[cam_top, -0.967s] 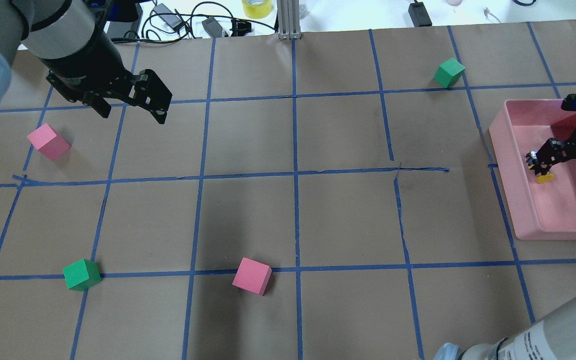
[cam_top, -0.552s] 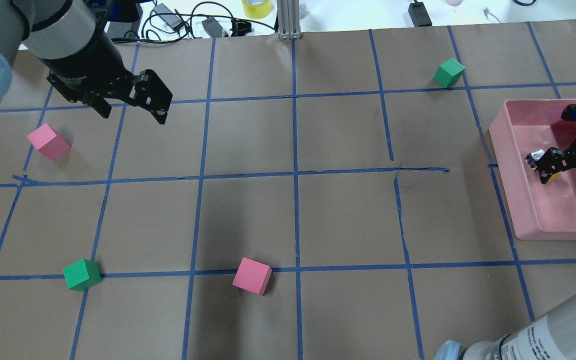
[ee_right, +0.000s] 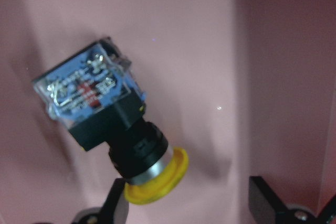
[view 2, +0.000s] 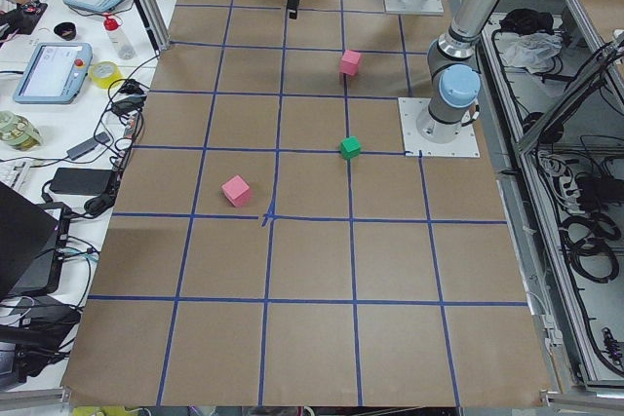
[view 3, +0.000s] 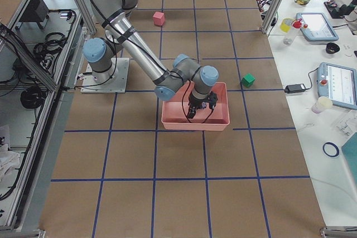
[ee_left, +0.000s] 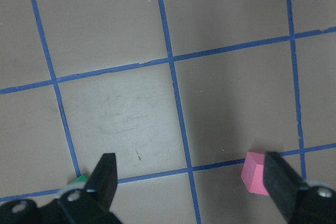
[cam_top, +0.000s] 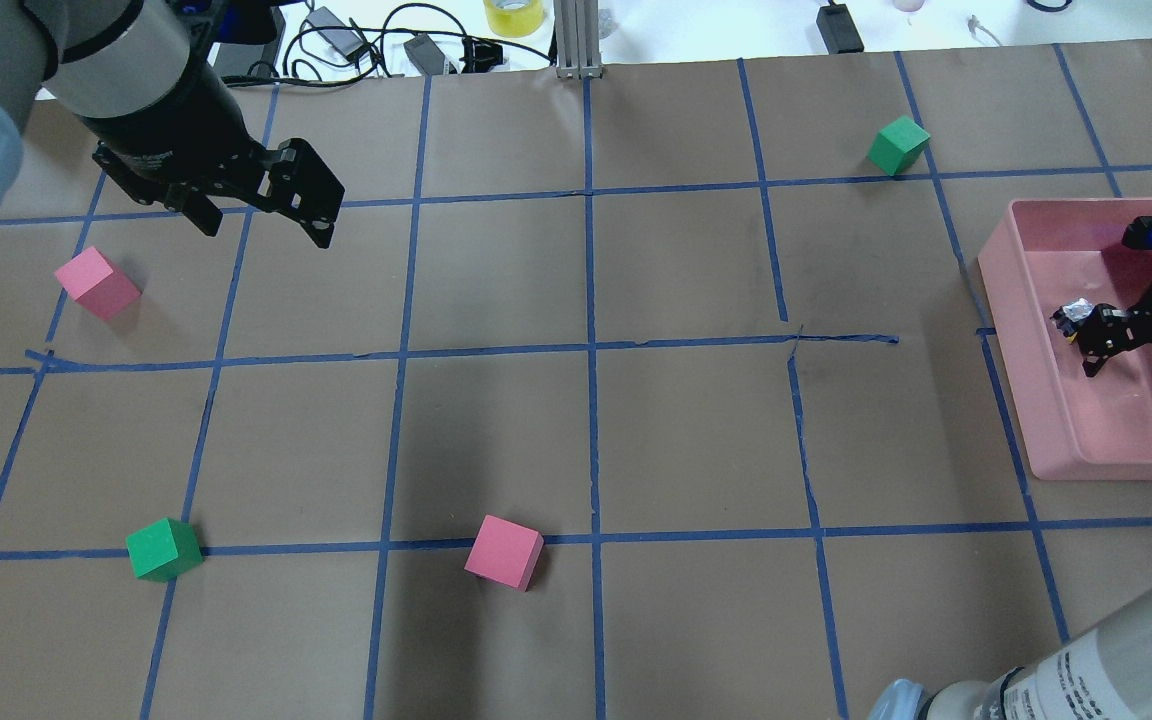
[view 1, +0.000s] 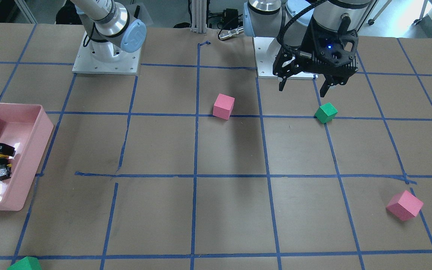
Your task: Align button upright
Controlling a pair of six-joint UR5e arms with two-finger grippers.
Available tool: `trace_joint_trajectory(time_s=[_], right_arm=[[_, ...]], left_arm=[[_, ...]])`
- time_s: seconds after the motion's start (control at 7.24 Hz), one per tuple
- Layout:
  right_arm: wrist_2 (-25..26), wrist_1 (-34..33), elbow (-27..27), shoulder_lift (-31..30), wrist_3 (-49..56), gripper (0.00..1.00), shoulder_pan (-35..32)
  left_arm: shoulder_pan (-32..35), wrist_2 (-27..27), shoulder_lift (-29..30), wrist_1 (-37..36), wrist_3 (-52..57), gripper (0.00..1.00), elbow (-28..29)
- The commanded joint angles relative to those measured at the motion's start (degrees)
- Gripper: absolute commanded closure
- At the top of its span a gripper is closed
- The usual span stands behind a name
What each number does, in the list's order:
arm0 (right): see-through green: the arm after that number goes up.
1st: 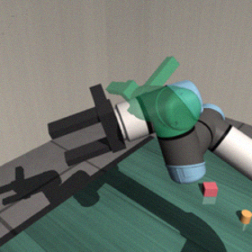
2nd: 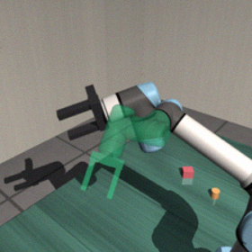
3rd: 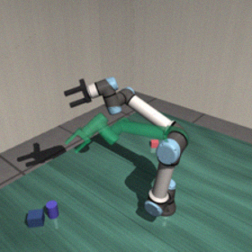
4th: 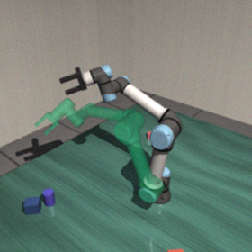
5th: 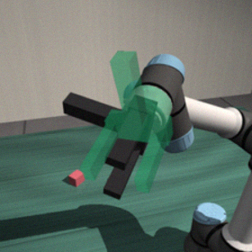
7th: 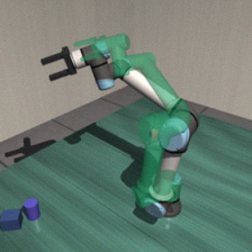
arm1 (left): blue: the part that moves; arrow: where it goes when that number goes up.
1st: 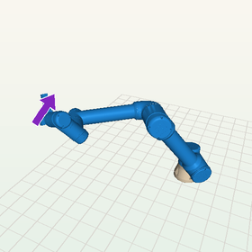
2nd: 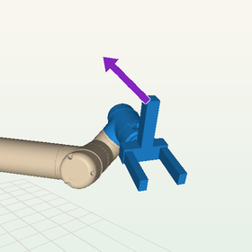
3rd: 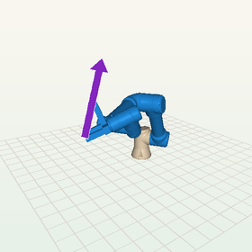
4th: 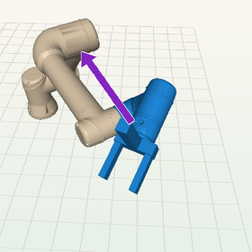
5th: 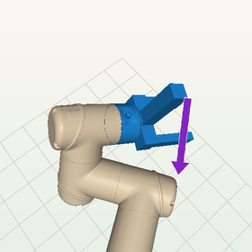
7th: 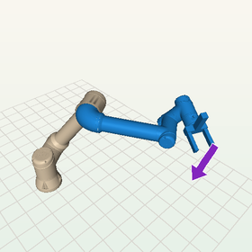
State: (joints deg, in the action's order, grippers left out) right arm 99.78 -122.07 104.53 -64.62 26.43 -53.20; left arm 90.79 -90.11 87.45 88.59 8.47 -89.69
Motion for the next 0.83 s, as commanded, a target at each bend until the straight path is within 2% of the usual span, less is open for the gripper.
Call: trace_joint_trajectory(time_s=[0.0, 0.41, 0.69], right_arm=[[0.0, 0.0, -0.6, -0.2, 0.3, 0.01, 0.0], [-0.1, 0.0, -1.9, -0.6, 14.6, 0.00, 0.0], [-0.2, -0.4, -1.9, -0.5, 15.0, 0.00, 0.0]], left_arm=[[0.0, 0.0, 0.0, 0.0, 0.0, 0.00, 0.0], [0.0, 0.0, 0.0, 0.0, 0.1, 0.00, 0.0], [0.0, 0.0, 0.0, 0.0, 0.0, 0.00, 0.0]])
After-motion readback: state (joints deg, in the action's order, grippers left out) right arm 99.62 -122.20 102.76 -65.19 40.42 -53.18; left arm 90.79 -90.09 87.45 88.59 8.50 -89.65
